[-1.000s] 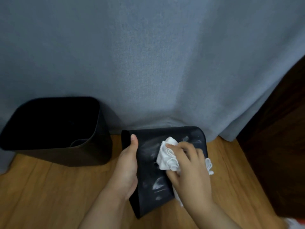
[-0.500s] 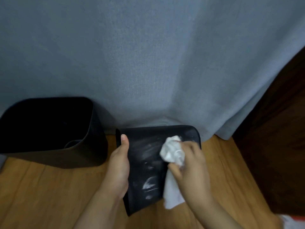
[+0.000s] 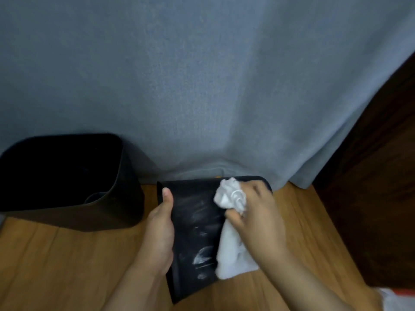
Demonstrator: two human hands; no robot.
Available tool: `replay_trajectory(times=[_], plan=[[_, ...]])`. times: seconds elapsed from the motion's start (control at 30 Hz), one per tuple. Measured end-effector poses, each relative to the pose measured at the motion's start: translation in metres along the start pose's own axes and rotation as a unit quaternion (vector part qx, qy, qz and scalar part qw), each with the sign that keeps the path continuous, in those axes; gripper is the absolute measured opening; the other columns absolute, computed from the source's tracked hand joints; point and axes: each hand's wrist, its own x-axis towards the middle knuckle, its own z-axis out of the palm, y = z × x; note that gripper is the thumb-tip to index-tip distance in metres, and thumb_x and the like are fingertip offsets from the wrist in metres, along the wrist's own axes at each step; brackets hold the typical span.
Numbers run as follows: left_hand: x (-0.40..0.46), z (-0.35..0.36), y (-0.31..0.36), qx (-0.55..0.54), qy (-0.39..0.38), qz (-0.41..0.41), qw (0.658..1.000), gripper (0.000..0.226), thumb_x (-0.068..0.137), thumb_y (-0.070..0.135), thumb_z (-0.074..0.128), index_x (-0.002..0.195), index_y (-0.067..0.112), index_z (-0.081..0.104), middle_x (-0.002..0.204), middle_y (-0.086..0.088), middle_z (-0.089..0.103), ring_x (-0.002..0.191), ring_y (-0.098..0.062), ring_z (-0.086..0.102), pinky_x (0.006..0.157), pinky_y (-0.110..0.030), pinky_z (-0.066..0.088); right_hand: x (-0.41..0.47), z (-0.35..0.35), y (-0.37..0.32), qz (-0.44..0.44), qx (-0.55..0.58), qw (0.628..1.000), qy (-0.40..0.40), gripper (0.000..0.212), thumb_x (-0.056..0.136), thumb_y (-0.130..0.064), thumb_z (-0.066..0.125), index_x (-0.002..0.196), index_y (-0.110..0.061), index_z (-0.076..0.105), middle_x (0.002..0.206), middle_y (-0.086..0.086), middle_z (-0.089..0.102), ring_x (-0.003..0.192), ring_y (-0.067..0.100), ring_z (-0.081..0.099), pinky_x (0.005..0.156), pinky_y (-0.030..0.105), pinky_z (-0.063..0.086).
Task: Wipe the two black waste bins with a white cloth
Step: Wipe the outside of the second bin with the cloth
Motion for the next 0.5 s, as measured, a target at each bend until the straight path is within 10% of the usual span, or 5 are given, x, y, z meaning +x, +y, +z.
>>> replay_trajectory(times=[0.13,0.33,0.5], plan=[[-0.002,-0.001,0.0,0.005,0.004,0.012,1.0,0.062,0.084,0.057,0.045,0.112,0.007,0.07,0.109,-0.011,0.075,0.106,-0.028,0.07,0.102,-0.048,0.048,0.012,-0.013,0.049,0.181,-0.028,0.982,0.049,0.034,0.076,-0.029,0.061,0.11,-0.022,0.06,0.102,0.0,0.051,0.095,0.023,0.054,0.07,0.03,0.037],[-0.001,0.0,0.0,-0.006,0.023,0.014,1.0,0.062,0.081,0.057,0.047,0.108,0.007,0.072,0.107,-0.012,0.076,0.102,-0.027,0.072,0.099,-0.046,0.049,-0.009,0.0,-0.002,0.008,0.043,0.999,-0.01,0.043,0.073,-0.032,0.06,0.116,-0.029,0.059,0.109,-0.011,0.048,0.091,0.01,0.051,0.072,0.024,0.045],[-0.002,-0.005,-0.001,-0.017,0.03,0.023,0.999,0.064,0.08,0.057,0.047,0.108,0.004,0.071,0.105,-0.015,0.076,0.102,-0.03,0.071,0.099,-0.049,0.05,0.012,-0.009,0.059,0.151,-0.034,0.987,0.038,0.035,0.076,-0.035,0.057,0.108,-0.021,0.059,0.103,0.001,0.057,0.089,0.013,0.049,0.07,0.023,0.032]])
